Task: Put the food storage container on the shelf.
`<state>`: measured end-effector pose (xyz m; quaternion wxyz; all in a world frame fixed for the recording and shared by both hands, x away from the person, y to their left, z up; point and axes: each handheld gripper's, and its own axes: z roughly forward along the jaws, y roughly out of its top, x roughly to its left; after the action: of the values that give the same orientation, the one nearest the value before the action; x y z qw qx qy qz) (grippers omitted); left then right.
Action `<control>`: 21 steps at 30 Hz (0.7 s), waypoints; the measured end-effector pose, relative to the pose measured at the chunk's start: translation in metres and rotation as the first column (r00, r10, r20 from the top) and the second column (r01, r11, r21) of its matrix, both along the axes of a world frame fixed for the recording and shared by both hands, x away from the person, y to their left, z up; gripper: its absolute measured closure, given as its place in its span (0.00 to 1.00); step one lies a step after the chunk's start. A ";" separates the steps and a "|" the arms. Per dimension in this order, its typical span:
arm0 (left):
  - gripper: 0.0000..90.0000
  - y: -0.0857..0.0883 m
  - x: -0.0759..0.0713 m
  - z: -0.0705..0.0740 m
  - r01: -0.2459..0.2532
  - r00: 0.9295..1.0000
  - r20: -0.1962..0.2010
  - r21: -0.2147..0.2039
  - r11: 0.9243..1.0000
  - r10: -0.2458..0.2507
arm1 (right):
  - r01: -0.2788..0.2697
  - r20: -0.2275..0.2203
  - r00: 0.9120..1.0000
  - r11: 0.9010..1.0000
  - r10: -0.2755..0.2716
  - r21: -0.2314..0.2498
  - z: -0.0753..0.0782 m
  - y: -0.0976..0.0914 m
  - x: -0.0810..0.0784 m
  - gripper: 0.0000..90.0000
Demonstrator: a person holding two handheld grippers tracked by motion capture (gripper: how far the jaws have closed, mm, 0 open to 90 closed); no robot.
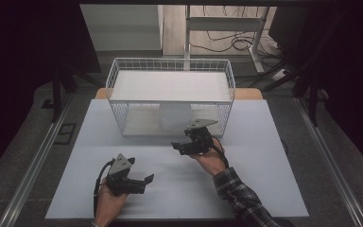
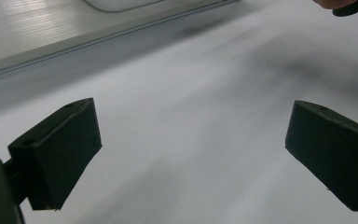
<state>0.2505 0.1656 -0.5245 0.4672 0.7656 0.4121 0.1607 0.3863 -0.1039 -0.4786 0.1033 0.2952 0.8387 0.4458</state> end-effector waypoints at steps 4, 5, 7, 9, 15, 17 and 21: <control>0.04 0.000 0.000 0.000 0.003 1.000 -0.002 0.000 1.000 -0.003 | -0.003 0.007 1.000 1.000 0.003 -0.010 0.000 -0.006 -0.005 0.21; 0.04 -0.001 0.000 0.000 0.003 1.000 -0.002 0.000 1.000 -0.003 | -0.006 0.009 1.000 1.000 0.006 -0.010 0.000 -0.007 -0.005 0.20; 0.04 -0.001 0.000 0.000 0.004 1.000 0.000 0.001 1.000 -0.004 | -0.004 0.008 1.000 1.000 0.004 -0.010 0.000 -0.009 -0.007 0.18; 0.04 0.000 0.000 0.000 0.004 1.000 0.001 0.000 1.000 -0.004 | -0.004 0.012 1.000 1.000 0.004 -0.011 0.001 -0.011 -0.009 0.17; 0.04 0.002 -0.001 0.001 -0.002 1.000 0.002 0.000 1.000 0.002 | -0.006 0.024 1.000 1.000 0.006 -0.022 0.002 -0.017 -0.017 0.14; 0.04 0.002 -0.001 0.001 -0.004 1.000 0.001 0.001 1.000 0.004 | -0.004 0.023 1.000 1.000 0.005 -0.027 0.001 -0.019 -0.018 0.13; 0.04 0.003 -0.001 0.001 -0.006 1.000 0.002 0.004 1.000 0.006 | -0.001 0.020 1.000 0.999 0.002 -0.034 0.000 -0.024 -0.023 0.13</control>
<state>0.2499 0.1685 -0.5233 0.4657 0.7651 0.4135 0.1636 0.3636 -0.1283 -0.4785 0.1164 0.2882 0.8454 0.4344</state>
